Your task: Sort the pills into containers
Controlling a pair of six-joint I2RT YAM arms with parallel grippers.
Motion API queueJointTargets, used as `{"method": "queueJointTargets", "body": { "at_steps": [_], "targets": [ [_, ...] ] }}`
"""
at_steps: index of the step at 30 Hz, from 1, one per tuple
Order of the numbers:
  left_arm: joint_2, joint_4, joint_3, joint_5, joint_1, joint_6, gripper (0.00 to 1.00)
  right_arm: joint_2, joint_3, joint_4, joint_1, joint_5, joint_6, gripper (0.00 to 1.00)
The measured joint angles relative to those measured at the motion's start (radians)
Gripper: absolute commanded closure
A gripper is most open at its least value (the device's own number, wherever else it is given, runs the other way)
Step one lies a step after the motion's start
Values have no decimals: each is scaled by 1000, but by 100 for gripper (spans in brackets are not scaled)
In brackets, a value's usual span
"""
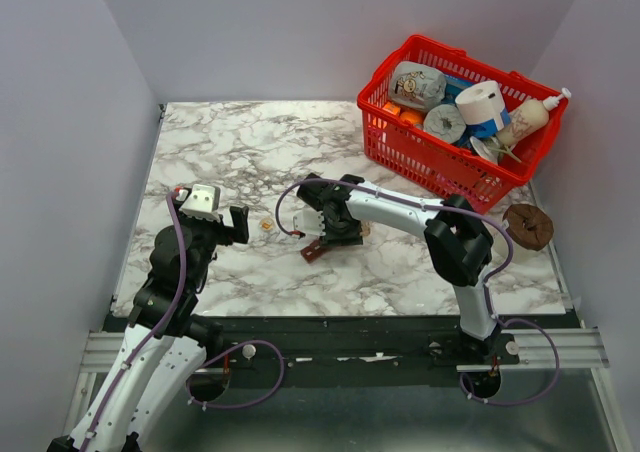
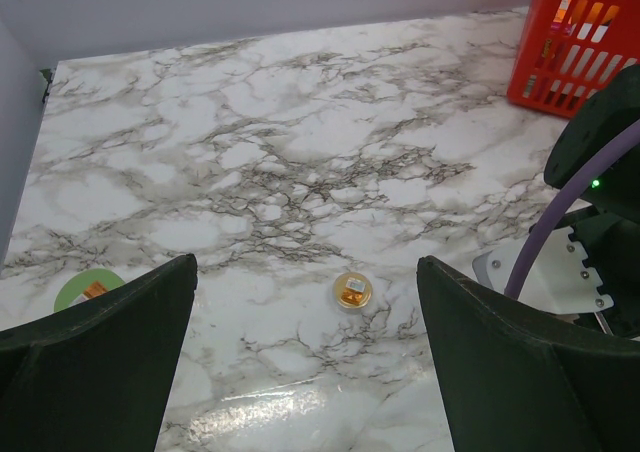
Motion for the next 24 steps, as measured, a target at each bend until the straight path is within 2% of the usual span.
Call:
{"method": "queueJointTargets", "body": {
  "at_steps": [24],
  "targets": [
    [0, 0, 0, 0, 0, 0, 1, -28, -51, 71, 0, -30, 21, 91]
  ]
}}
